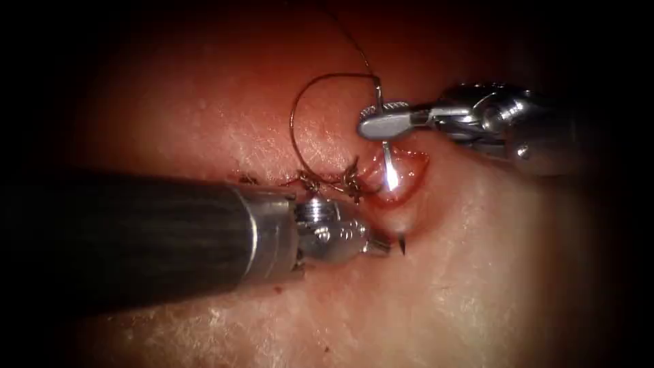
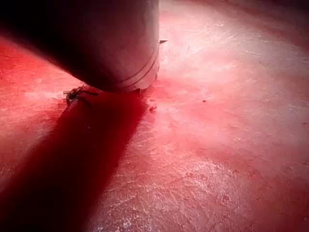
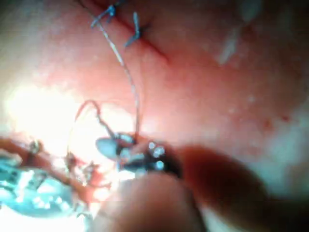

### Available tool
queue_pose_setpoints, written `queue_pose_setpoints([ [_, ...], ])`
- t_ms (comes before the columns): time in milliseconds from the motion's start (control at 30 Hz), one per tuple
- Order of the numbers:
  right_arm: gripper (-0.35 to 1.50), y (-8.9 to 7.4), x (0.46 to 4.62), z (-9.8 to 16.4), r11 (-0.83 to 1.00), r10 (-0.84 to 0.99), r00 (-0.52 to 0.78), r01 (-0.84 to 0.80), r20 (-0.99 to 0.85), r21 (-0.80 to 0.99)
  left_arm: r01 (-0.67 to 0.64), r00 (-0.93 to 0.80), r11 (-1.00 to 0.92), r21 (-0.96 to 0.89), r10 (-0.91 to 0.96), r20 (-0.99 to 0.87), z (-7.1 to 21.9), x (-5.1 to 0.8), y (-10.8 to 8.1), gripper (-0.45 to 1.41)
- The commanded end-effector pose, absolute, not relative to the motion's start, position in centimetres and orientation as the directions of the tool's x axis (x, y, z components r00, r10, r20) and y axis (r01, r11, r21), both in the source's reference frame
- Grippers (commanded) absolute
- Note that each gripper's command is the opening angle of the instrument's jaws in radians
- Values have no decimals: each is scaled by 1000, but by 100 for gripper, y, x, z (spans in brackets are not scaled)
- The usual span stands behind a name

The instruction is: Wound Closure

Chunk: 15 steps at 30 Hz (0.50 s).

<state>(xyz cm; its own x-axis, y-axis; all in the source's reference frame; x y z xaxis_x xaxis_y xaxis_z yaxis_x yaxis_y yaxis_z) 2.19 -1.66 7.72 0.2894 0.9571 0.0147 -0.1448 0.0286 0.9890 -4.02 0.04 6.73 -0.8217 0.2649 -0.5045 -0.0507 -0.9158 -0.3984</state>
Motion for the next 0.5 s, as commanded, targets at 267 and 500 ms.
queue_pose_setpoints([
  [267, -35, -178, 227, 777, -129, 944, 282, -173, 174, 976, -48, -822, -914, -402, 264, -504, 679, -407, 1, -45],
  [500, -35, -208, 219, 762, -150, 936, 300, -134, 185, 979, -47, -822, -914, -403, 264, -504, 678, -407, 2, -45],
])
